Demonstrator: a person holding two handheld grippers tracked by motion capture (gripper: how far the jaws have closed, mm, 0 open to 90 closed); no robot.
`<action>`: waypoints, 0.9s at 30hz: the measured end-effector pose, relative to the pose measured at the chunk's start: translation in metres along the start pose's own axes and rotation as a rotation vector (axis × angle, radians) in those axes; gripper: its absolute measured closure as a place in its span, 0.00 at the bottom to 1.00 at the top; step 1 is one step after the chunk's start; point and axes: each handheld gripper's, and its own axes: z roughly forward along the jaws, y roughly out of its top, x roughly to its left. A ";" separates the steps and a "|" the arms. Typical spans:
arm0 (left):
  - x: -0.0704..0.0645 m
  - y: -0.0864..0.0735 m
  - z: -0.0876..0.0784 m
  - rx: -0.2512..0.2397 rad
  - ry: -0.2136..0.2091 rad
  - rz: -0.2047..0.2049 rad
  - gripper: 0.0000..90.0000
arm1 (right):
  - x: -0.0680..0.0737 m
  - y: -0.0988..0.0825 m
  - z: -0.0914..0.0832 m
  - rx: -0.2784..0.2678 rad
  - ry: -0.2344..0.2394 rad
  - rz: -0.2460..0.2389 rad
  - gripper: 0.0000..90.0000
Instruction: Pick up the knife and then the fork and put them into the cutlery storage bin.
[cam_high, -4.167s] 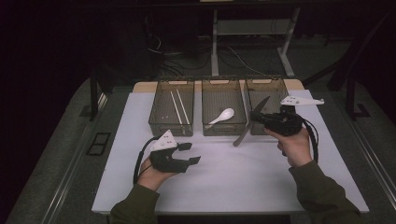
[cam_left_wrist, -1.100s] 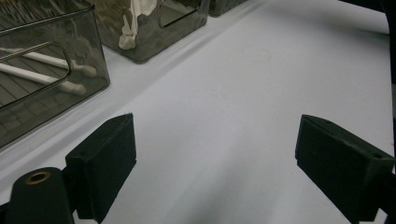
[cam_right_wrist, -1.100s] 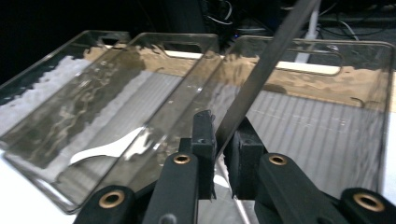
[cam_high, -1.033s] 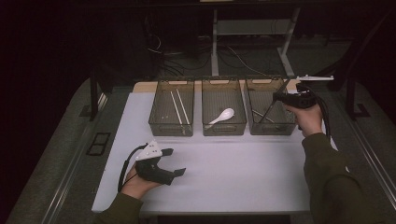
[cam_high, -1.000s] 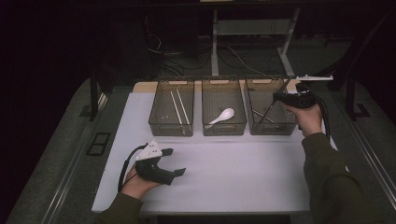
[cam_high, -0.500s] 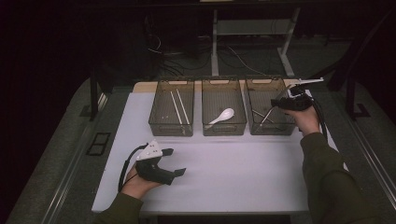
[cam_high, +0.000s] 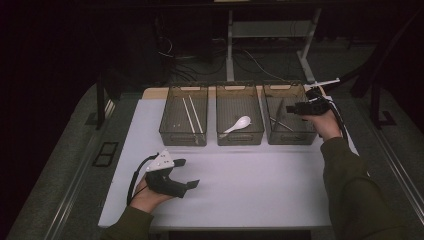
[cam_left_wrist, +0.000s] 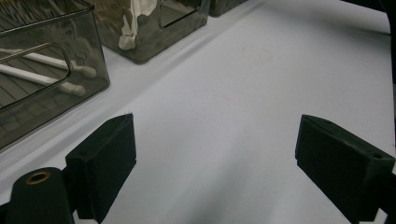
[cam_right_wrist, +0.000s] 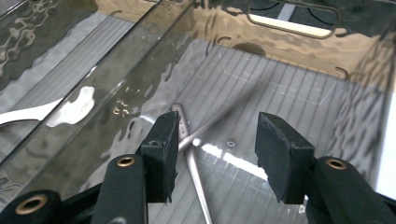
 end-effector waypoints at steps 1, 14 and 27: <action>0.000 0.000 0.000 0.000 0.000 0.000 0.13 | 0.001 0.001 0.001 0.000 0.000 -0.002 0.54; 0.000 0.000 0.000 0.005 0.003 0.005 0.13 | 0.004 0.001 -0.007 -0.019 0.017 0.009 0.44; 0.001 -0.001 0.001 0.002 0.006 0.003 0.13 | 0.012 -0.005 -0.020 -0.039 0.034 -0.024 0.34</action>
